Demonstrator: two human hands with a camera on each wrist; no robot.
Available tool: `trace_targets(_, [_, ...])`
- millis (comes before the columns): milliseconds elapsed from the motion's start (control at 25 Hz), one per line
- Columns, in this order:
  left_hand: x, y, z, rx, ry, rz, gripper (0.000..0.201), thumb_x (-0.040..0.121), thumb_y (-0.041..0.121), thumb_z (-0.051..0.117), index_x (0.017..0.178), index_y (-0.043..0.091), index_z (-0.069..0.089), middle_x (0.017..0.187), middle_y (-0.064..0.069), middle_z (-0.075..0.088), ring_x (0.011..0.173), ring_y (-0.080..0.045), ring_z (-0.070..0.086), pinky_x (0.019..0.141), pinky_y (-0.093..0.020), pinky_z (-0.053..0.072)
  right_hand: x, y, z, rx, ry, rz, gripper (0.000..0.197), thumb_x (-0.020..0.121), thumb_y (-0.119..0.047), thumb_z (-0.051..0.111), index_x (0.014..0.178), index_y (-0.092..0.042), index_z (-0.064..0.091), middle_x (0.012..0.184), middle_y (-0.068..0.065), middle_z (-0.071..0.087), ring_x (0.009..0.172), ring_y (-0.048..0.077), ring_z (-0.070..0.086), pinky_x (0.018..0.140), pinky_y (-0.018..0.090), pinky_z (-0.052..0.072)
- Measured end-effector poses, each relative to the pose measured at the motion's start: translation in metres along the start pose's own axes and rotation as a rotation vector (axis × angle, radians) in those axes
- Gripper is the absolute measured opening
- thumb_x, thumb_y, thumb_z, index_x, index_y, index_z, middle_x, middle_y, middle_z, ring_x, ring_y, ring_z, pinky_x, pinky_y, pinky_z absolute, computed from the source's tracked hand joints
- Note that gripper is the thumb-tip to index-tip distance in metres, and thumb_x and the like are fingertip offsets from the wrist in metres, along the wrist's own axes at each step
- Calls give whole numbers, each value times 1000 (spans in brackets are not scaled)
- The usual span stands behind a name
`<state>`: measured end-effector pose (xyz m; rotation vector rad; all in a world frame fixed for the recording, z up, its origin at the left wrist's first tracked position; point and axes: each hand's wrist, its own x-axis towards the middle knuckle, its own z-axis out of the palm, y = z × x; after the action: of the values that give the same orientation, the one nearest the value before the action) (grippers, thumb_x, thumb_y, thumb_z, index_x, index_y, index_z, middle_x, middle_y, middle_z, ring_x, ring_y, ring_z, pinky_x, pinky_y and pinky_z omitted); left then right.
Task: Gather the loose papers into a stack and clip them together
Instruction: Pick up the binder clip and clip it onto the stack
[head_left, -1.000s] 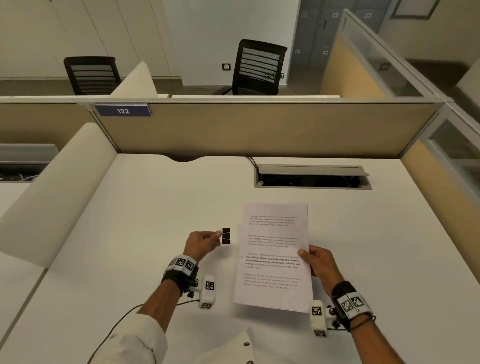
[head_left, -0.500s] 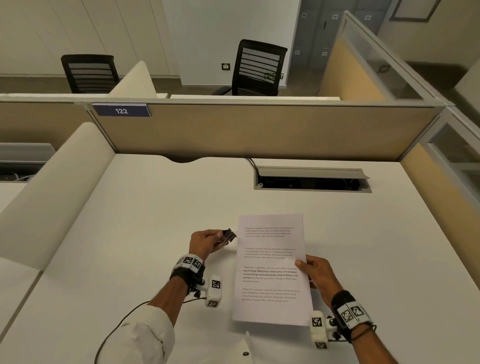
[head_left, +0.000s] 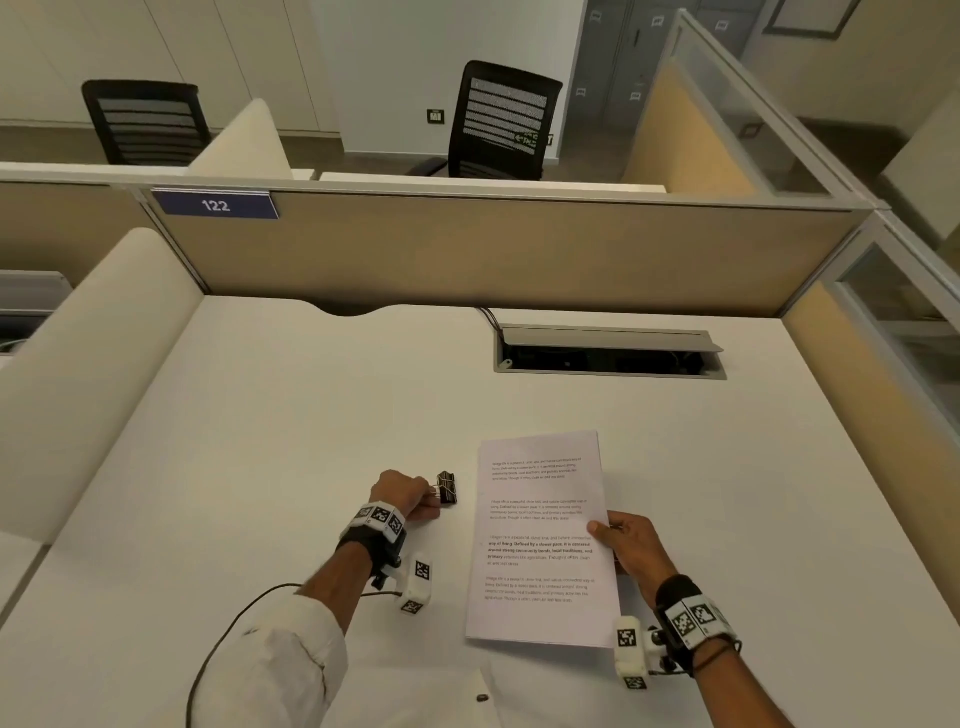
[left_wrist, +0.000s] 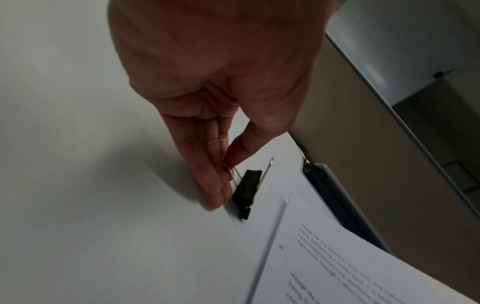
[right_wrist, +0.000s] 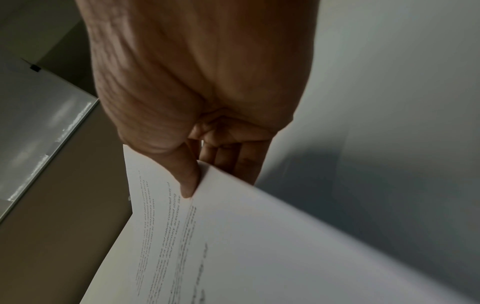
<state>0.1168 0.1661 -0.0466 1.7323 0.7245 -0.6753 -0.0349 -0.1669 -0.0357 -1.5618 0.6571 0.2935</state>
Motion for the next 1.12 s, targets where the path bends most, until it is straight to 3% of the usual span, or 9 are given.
trace_targets(120, [-1, 1, -5, -63, -33, -4, 30, 89, 9, 59, 100, -15, 74, 76, -24, 79, 64, -36, 78, 51, -32, 62, 2, 1, 2, -6, -1, 9, 16, 97, -12, 68, 110, -10, 75, 101, 13, 82, 93, 35, 78, 74, 43, 65])
trace_targets(200, [-4, 3, -6, -97, -73, -7, 44, 91, 31, 67, 101, -12, 72, 83, -26, 79, 82, -43, 79, 60, -34, 65, 2, 1, 4, -7, -5, 10, 14, 98, -12, 67, 109, -12, 76, 99, 10, 82, 91, 33, 78, 74, 43, 65])
trace_targets(320, [-6, 6, -8, -1, -115, 26, 66, 75, 57, 83, 96, -5, 74, 84, -21, 81, 84, -35, 81, 70, -35, 66, 3, 0, 7, -3, -2, 14, 12, 98, -12, 67, 106, -13, 75, 94, 6, 83, 85, 28, 78, 68, 38, 65])
trace_targets(440, [-2, 4, -7, 68, -129, 50, 66, 65, 48, 93, 96, -7, 76, 85, -18, 81, 87, -32, 81, 85, -42, 65, 6, -1, 8, -9, 0, 9, 12, 97, -12, 67, 106, -13, 75, 96, 7, 82, 85, 28, 78, 69, 40, 65])
trace_targets(600, [0, 6, -6, 112, -106, 88, 56, 70, 36, 93, 92, -12, 76, 87, -22, 81, 86, -35, 80, 86, -46, 65, 6, -3, 7, -14, -4, -2, 12, 98, -12, 67, 105, -13, 76, 94, 5, 82, 82, 26, 78, 67, 37, 65])
trace_targets(960, [-4, 10, -16, 247, -122, 286, 47, 91, 49, 70, 88, 4, 82, 84, -10, 83, 82, -22, 79, 96, -39, 60, 5, -9, 0, 9, -6, -55, 15, 97, -14, 68, 110, -11, 75, 96, 6, 83, 84, 26, 79, 71, 39, 65])
trace_targets(1120, [-8, 15, -19, 62, -139, 308, 43, 92, 30, 76, 102, -12, 76, 96, -23, 80, 97, -33, 79, 99, -38, 59, 2, -19, 2, 28, -39, -88, 19, 97, -17, 68, 114, -10, 75, 104, 11, 82, 95, 35, 78, 84, 51, 63])
